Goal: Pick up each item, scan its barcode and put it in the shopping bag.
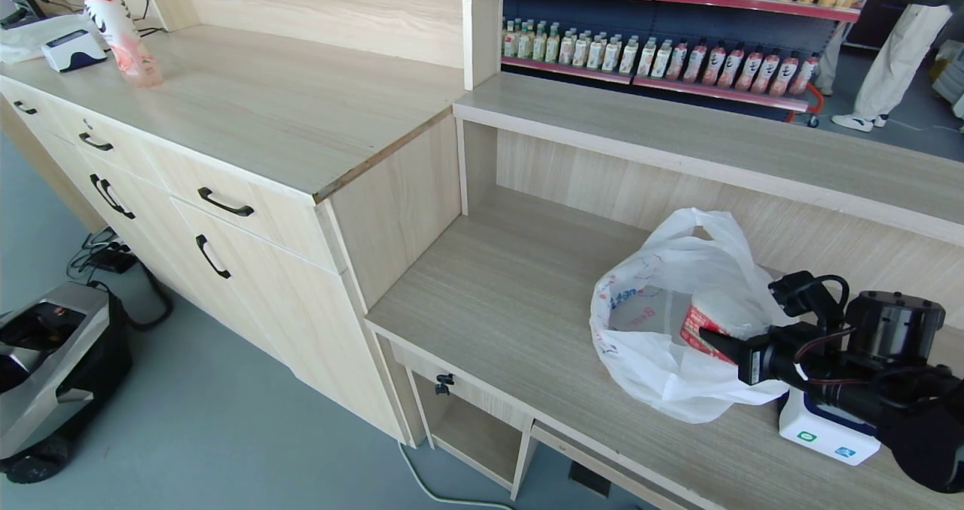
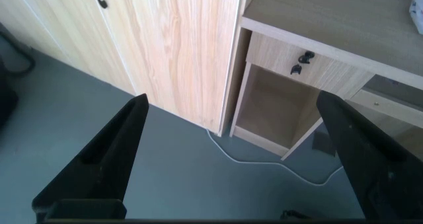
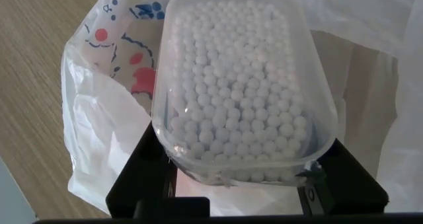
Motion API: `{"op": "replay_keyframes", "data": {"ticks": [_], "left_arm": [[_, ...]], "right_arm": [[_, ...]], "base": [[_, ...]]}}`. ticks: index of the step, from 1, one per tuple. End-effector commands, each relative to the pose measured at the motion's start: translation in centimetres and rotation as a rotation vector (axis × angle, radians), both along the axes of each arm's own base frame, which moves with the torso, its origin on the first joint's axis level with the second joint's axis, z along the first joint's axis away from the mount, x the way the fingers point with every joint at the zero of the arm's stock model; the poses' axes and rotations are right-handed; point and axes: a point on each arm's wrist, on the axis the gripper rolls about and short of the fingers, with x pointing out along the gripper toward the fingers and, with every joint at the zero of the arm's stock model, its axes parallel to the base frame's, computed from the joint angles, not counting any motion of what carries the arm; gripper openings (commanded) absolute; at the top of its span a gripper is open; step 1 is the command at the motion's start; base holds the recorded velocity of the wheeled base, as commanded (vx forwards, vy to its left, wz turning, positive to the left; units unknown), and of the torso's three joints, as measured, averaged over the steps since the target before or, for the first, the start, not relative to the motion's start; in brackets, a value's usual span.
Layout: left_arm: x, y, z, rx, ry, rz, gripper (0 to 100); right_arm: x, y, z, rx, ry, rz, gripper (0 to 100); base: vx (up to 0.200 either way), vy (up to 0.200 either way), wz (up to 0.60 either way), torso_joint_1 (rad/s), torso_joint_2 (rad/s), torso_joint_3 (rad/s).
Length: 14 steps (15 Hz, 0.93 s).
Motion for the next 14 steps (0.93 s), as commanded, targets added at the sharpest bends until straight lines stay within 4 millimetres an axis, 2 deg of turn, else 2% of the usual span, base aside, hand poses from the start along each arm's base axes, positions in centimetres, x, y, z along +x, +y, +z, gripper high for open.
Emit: {"op": "replay_keyframes", "data": {"ticks": [1, 6, 7, 11, 13, 14], "left_arm": [[0.0, 0.0, 0.0, 0.0, 0.002, 0.0, 100], [0.0, 0.0, 0.0, 0.0, 0.002, 0.0, 100], [0.0, 0.0, 0.0, 0.0, 0.002, 0.0, 100], [0.0, 0.0, 0.0, -0.001, 0.002, 0.0, 100], [0.0, 0.0, 0.0, 0.0, 0.002, 0.0, 100], [0.0, 0.0, 0.0, -0.001, 0.0, 0.0, 100]], "right_arm": [[0.2, 0.0, -0.6, -0.002, 0.018, 0.001, 0], [0.2, 0.1, -0.7, 0.004, 0.021, 0.018, 0], [0.2, 0.1, -0.6, 0.003, 0.019, 0.02, 100], [0.1, 0.3, -0.3, 0.003, 0.004, 0.026, 100], [0.2, 0.5, 1.2, -0.002, -0.076, 0.034, 100], [0.7, 0.9, 3.4, -0.013, -0.189, 0.048, 100]], "base": [[0.0, 0.0, 0.0, 0.0, 0.0, 0.0], [0.0, 0.0, 0.0, 0.0, 0.0, 0.0], [0.0, 0.0, 0.0, 0.0, 0.0, 0.0], [0.0, 0.0, 0.0, 0.0, 0.0, 0.0], [0.0, 0.0, 0.0, 0.0, 0.0, 0.0], [0.0, 0.0, 0.0, 0.0, 0.0, 0.0]]}}
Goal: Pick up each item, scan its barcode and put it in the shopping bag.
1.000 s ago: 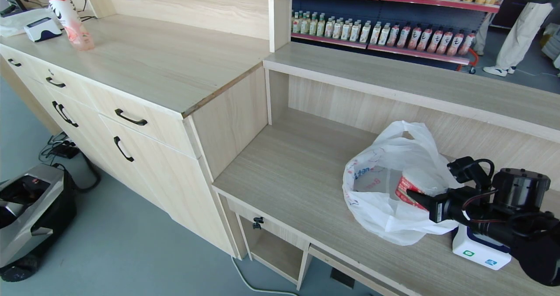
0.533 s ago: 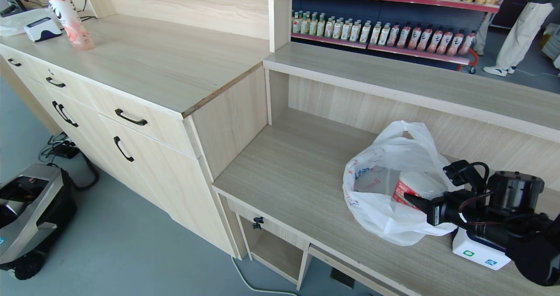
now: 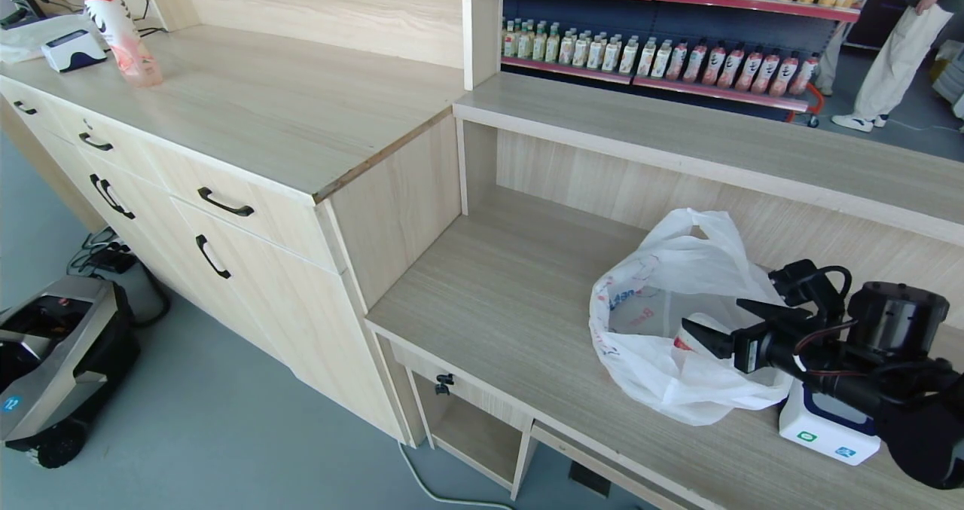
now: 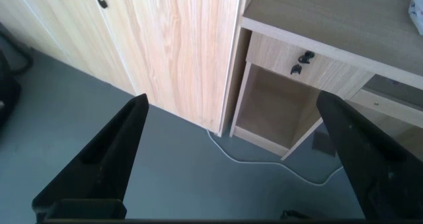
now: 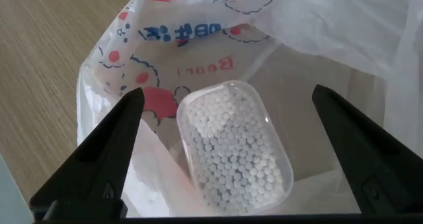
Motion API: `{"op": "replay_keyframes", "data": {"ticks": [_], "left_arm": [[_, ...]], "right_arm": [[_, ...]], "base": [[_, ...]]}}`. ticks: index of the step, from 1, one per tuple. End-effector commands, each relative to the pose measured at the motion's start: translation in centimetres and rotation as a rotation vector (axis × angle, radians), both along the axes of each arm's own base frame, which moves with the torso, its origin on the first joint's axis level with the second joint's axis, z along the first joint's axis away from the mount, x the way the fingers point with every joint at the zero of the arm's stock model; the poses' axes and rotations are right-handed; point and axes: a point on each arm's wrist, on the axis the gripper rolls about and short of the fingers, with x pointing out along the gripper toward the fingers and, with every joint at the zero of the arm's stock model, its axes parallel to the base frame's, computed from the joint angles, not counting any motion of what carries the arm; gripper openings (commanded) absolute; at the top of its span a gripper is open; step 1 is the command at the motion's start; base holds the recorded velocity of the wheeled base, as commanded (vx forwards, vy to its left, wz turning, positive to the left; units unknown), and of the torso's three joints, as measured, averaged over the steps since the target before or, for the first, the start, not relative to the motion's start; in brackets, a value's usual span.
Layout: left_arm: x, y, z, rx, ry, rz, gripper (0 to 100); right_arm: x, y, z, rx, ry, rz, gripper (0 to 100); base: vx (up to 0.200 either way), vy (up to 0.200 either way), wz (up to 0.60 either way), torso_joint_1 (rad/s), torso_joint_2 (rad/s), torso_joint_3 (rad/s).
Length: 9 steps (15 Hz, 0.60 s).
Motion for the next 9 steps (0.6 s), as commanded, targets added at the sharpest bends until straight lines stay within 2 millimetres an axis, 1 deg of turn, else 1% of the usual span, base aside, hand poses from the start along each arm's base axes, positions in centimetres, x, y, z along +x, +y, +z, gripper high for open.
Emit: {"op": "replay_keyframes", "data": {"ticks": [1, 3, 4, 5, 6, 7, 8, 9], "left_arm": [[0.0, 0.0, 0.0, 0.0, 0.002, 0.0, 100], [0.0, 0.0, 0.0, 0.0, 0.0, 0.0, 100], [0.0, 0.0, 0.0, 0.0, 0.002, 0.0, 100], [0.0, 0.0, 0.0, 0.0, 0.002, 0.0, 100], [0.0, 0.0, 0.0, 0.0, 0.0, 0.0, 100], [0.0, 0.0, 0.0, 0.0, 0.002, 0.0, 100], [0.0, 0.0, 0.0, 0.0, 0.0, 0.0, 100], [0.0, 0.0, 0.0, 0.0, 0.0, 0.0, 100]], "right_arm": [[0.3, 0.5, 4.0, -0.057, -0.192, 0.022, 100], [-0.1, 0.3, 6.7, -0.147, -0.315, 0.015, 100], [-2.5, 0.3, 9.5, -0.16, -0.38, 0.009, 100], [-4.1, 0.1, 11.1, -0.167, -0.392, -0.001, 100], [-6.7, -0.5, 13.6, -0.167, -0.4, -0.037, 100], [-8.6, -1.1, 15.1, -0.177, -0.373, -0.074, 100], [-10.6, -1.6, 16.1, -0.186, -0.349, -0.119, 100], [-11.9, -2.0, 16.9, -0.193, -0.358, -0.152, 100]], "base": [[0.0, 0.0, 0.0, 0.0, 0.0, 0.0], [0.0, 0.0, 0.0, 0.0, 0.0, 0.0], [0.0, 0.0, 0.0, 0.0, 0.0, 0.0], [0.0, 0.0, 0.0, 0.0, 0.0, 0.0], [0.0, 0.0, 0.0, 0.0, 0.0, 0.0], [0.0, 0.0, 0.0, 0.0, 0.0, 0.0], [0.0, 0.0, -0.6, 0.002, 0.01, 0.002], [0.0, 0.0, -0.6, -0.076, 0.19, 0.11]]}}
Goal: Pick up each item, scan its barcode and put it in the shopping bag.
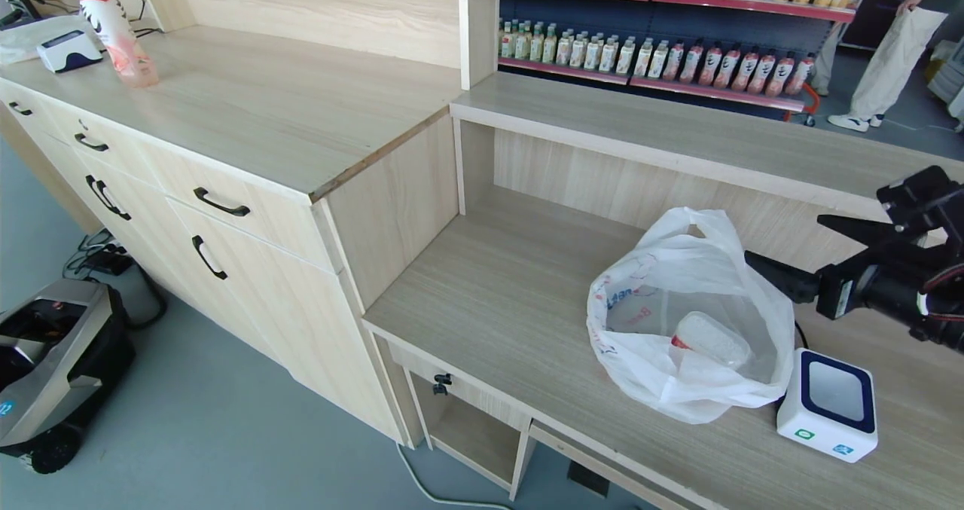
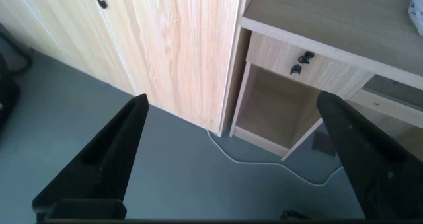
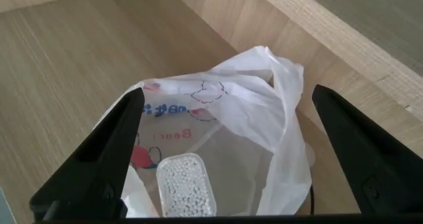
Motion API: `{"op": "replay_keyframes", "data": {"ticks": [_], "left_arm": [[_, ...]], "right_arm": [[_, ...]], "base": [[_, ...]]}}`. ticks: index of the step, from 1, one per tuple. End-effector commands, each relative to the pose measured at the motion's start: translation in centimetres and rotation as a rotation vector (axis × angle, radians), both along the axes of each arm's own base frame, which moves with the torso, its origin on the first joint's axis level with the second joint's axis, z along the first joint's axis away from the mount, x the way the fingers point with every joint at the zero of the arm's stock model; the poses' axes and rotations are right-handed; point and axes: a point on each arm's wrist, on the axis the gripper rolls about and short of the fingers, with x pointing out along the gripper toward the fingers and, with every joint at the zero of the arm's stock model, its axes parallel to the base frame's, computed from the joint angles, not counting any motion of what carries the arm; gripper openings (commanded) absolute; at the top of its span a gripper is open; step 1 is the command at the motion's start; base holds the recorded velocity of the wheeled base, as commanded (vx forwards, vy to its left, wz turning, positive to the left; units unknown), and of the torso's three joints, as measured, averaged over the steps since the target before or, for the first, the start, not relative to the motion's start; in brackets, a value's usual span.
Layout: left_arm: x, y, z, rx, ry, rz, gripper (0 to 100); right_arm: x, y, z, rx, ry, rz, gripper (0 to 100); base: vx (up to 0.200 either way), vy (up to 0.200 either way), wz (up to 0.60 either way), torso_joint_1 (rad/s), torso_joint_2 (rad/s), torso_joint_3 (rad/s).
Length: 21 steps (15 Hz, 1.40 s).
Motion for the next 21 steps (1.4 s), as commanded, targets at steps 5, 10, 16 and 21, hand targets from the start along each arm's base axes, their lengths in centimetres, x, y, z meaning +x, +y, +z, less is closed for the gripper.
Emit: {"op": "replay_keyframes", "data": {"ticks": [5, 10, 16, 21], "left_arm": [[0.0, 0.0, 0.0, -0.002, 0.0, 0.0, 100], [0.0, 0.0, 0.0, 0.0, 0.0, 0.0, 100], [0.0, 0.0, 0.0, 0.0, 0.0, 0.0, 100], [0.0, 0.0, 0.0, 0.0, 0.0, 0.0, 100]], "right_arm": [[-8.1, -4.8, 5.4, -0.025, -0.077, -0.355, 100], [-8.3, -6.6, 3.4, 0.027, 0.107, -0.507, 100], [-5.9, -9.0, 1.5, 0.102, 0.32, -0.473, 100], [-5.9, -15.6, -0.3, -0.062, 0.403, -0.32, 100]], "base": [[0.0, 0.0, -0.6, -0.135, 0.36, 0.219], [0.0, 0.0, -0.24, -0.155, 0.42, 0.266], [0.0, 0.0, 0.0, -0.014, 0.04, 0.025], [0.0, 0.0, 0.0, 0.0, 0.0, 0.0]]}}
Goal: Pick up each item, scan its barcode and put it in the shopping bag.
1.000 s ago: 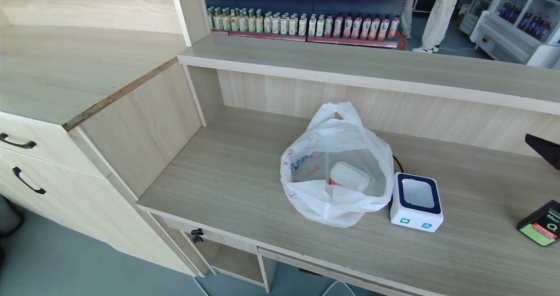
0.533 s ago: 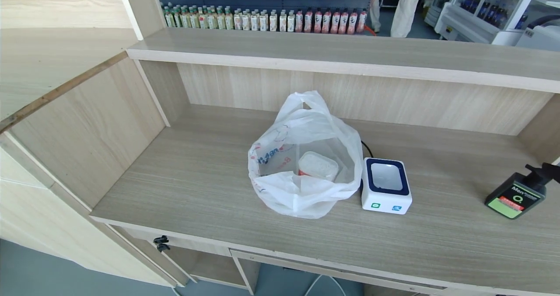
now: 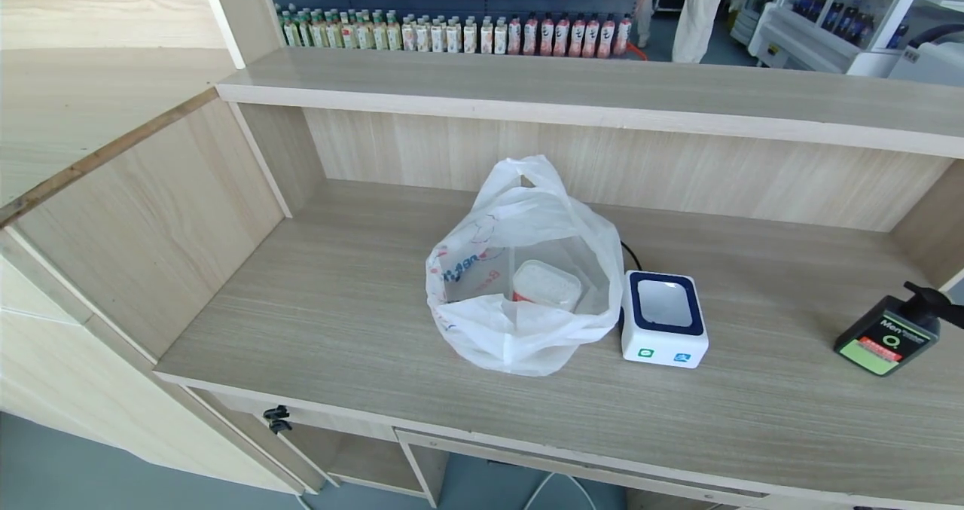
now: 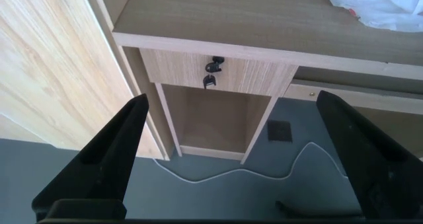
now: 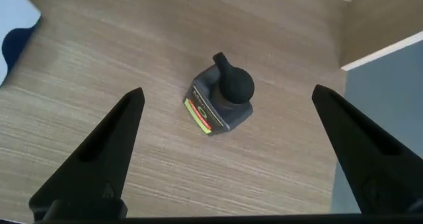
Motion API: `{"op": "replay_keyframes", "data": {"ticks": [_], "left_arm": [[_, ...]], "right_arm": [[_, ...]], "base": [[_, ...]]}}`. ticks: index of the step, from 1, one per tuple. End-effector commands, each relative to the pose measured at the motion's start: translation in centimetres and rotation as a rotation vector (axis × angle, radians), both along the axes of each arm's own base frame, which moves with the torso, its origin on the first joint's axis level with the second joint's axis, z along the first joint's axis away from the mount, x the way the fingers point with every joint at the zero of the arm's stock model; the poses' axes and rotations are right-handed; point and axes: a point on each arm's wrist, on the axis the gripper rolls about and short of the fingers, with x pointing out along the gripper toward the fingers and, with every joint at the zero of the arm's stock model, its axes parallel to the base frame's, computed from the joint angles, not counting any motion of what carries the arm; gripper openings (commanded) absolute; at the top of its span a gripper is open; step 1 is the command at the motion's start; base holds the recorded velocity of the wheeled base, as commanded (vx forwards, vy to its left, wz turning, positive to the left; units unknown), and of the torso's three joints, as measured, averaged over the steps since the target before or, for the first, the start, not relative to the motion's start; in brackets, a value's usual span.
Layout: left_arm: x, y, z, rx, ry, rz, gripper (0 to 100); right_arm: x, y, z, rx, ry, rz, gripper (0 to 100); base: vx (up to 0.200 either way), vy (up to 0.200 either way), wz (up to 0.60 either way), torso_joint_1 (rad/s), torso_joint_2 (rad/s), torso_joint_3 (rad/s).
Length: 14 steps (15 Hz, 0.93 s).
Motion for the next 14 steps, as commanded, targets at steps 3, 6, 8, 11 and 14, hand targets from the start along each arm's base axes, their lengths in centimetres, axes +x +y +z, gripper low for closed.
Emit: {"op": "replay_keyframes", "data": {"ticks": [3, 6, 8, 11, 14], "left_arm": [[0.0, 0.0, 0.0, 0.0, 0.001, 0.0, 100], [0.0, 0.0, 0.0, 0.0, -0.001, 0.0, 100], [0.0, 0.0, 0.0, 0.0, 0.001, 0.0, 100], [0.0, 0.0, 0.0, 0.0, 0.001, 0.0, 100], [0.0, 0.0, 0.0, 0.0, -0.001, 0.0, 100]], "right_arm": [[-2.6, -3.8, -3.1, -0.006, 0.106, 0.01, 100], [-2.2, -4.9, -3.8, -0.01, 0.118, 0.021, 100], [-1.7, -5.8, -4.6, -0.005, 0.138, 0.03, 100], [-0.5, -6.9, -5.5, 0.022, 0.149, 0.054, 100], [1.5, -8.3, -6.7, 0.06, 0.14, 0.123, 100]], "base": [[0.0, 0.0, 0.0, 0.0, 0.0, 0.0], [0.0, 0.0, 0.0, 0.0, 0.0, 0.0], [0.0, 0.0, 0.0, 0.0, 0.0, 0.0], [0.0, 0.0, 0.0, 0.0, 0.0, 0.0], [0.0, 0.0, 0.0, 0.0, 0.0, 0.0]]}}
